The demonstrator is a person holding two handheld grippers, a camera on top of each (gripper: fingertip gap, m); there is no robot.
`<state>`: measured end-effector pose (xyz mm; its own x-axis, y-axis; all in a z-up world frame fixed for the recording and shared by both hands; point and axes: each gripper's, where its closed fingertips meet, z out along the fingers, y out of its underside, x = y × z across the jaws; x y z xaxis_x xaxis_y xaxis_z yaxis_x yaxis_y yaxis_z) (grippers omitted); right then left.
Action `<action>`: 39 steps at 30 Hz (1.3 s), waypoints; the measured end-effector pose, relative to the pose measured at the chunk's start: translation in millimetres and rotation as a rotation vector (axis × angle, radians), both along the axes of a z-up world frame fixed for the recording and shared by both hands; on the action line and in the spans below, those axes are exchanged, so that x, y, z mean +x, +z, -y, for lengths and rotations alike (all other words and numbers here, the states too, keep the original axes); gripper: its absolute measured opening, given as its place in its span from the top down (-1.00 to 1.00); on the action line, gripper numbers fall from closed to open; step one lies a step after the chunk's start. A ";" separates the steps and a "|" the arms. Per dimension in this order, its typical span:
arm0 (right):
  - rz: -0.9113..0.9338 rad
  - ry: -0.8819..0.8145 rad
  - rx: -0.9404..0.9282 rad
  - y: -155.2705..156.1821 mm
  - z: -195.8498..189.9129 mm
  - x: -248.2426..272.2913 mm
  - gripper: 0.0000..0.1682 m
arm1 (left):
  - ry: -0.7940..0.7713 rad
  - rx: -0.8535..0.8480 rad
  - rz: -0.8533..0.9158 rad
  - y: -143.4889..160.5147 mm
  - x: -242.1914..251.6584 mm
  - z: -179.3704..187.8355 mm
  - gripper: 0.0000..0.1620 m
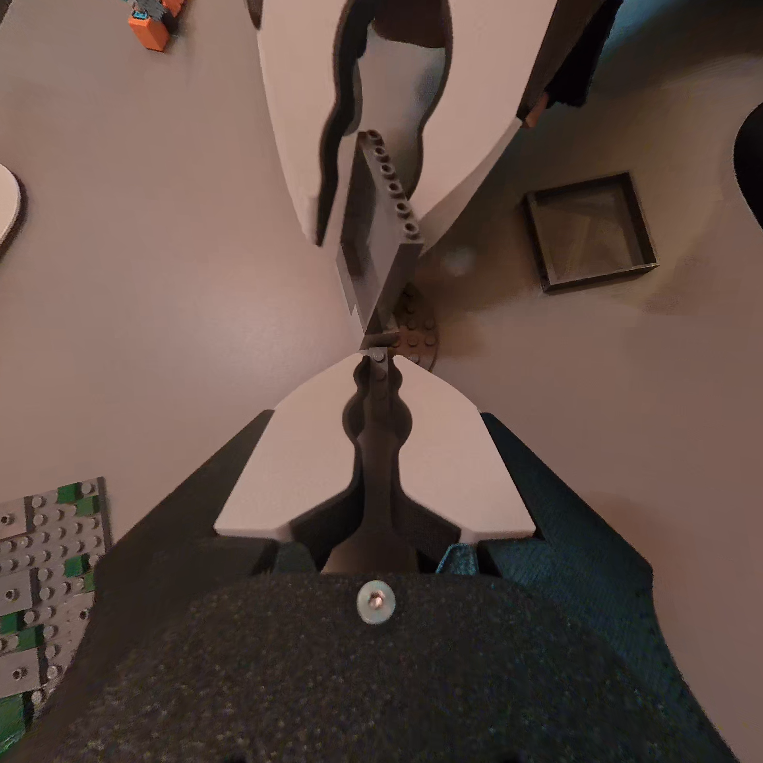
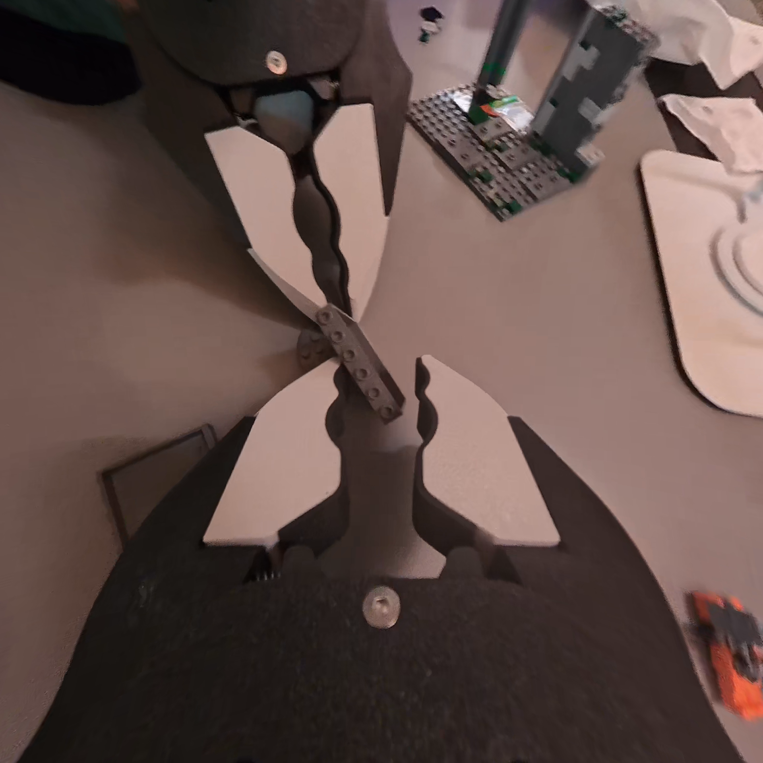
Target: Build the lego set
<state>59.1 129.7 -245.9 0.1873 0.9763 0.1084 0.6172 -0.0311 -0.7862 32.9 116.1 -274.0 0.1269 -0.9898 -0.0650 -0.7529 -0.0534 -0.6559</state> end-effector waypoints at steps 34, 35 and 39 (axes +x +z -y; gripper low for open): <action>0.211 0.173 -0.253 -4.2 23.8 -17.6 0.96 | -0.210 -0.133 0.107 0.2 -0.3 11.3 0.78; 0.211 0.173 -0.254 -4.2 23.8 -17.6 0.97 | -0.217 -0.129 0.106 0.0 -0.1 11.9 0.80; 0.218 0.181 -0.245 -4.3 24.4 -17.5 0.96 | -0.228 -0.104 0.103 0.1 -0.1 11.7 0.79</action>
